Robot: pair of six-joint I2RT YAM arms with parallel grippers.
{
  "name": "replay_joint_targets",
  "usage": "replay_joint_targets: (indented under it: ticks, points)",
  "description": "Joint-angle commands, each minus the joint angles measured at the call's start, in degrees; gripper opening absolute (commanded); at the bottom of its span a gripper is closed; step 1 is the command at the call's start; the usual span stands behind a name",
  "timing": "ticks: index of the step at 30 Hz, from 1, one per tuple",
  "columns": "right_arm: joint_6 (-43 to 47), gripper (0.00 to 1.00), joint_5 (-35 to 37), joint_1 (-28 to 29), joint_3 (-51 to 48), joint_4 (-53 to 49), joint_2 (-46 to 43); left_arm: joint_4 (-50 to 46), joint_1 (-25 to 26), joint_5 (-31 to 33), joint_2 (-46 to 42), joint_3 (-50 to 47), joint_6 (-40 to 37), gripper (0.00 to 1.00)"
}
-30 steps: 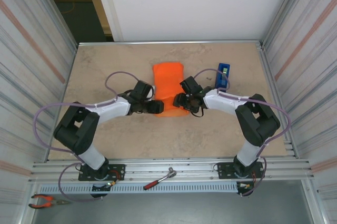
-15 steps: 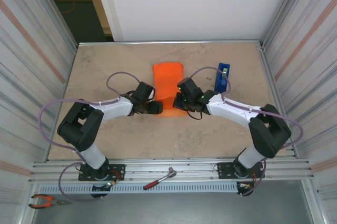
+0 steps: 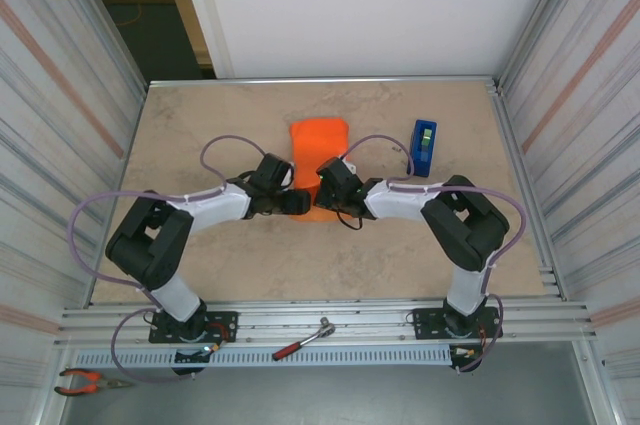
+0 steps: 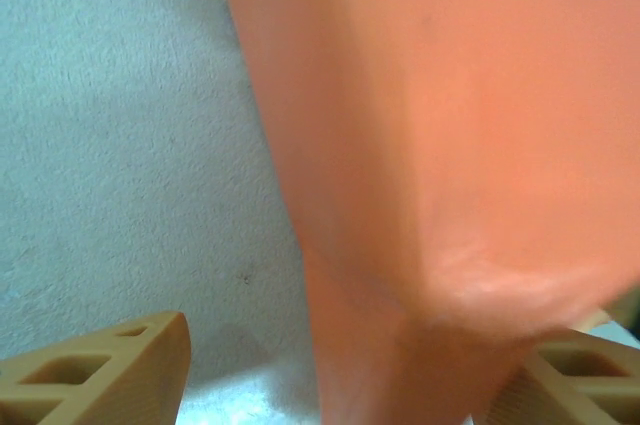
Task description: Wrap the gift box in paper
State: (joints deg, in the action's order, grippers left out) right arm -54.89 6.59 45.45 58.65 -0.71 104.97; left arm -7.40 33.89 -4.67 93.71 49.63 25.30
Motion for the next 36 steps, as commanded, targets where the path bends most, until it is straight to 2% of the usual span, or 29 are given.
replay_joint_targets:
  ticks: [1, 10, 15, 18, 19, 22, 23, 24, 26, 30, 34, 36]
  points:
    - [-0.56, 0.00, -0.26, -0.83, 0.72, 1.52, 1.81, 0.46, 0.22, -0.60, -3.00, 0.68, 1.33, 0.72]
    - [0.11, 0.00, -4.99, -1.49, -1.59, 0.95, -3.96, 1.93, 0.21, 0.71, 1.34, 1.44, 2.72, 0.69]
    - [1.39, 0.00, -6.10, -2.15, -2.60, -3.90, -11.02, 2.04, 0.25, 2.25, 3.50, 1.69, 3.09, 0.67]
    - [2.77, 0.00, -4.35, -3.18, -3.86, -8.96, -15.59, 1.87, 0.25, 2.47, 3.76, 1.92, 3.09, 0.67]
    - [3.15, 0.05, -3.57, -3.81, -4.19, -10.71, -16.51, 1.86, 0.27, 2.61, 3.76, 1.96, 3.05, 0.66]
    - [3.97, 0.51, -1.94, -6.64, -5.64, -14.85, -18.92, 1.61, 0.23, 2.47, 4.12, 2.36, 2.98, 0.66]
    - [4.19, 0.63, -2.19, -7.61, -6.16, -15.48, -19.19, 1.57, 0.23, 2.31, 4.20, 2.51, 2.93, 0.66]
    - [4.83, 0.69, -2.86, -8.53, -6.43, -15.51, -19.17, 1.46, 0.22, 2.26, 4.28, 2.62, 2.92, 0.66]
    - [6.17, 0.74, -3.71, -9.57, -6.24, -15.73, -18.26, 1.30, 0.21, 2.23, 4.40, 2.76, 2.94, 0.66]
    - [8.22, 0.75, -5.22, -9.86, -3.38, -16.10, -13.61, 0.90, 0.22, 2.24, 4.64, 3.11, 2.89, 0.66]
    - [8.31, 0.72, -5.23, -9.82, -1.05, -15.48, -8.56, 0.64, 0.38, 1.96, 4.68, 3.39, 2.87, 0.66]
    - [7.99, 0.67, -4.55, -9.50, 0.02, -15.37, -6.50, 0.68, 0.39, 1.61, 4.71, 3.57, 2.93, 0.66]
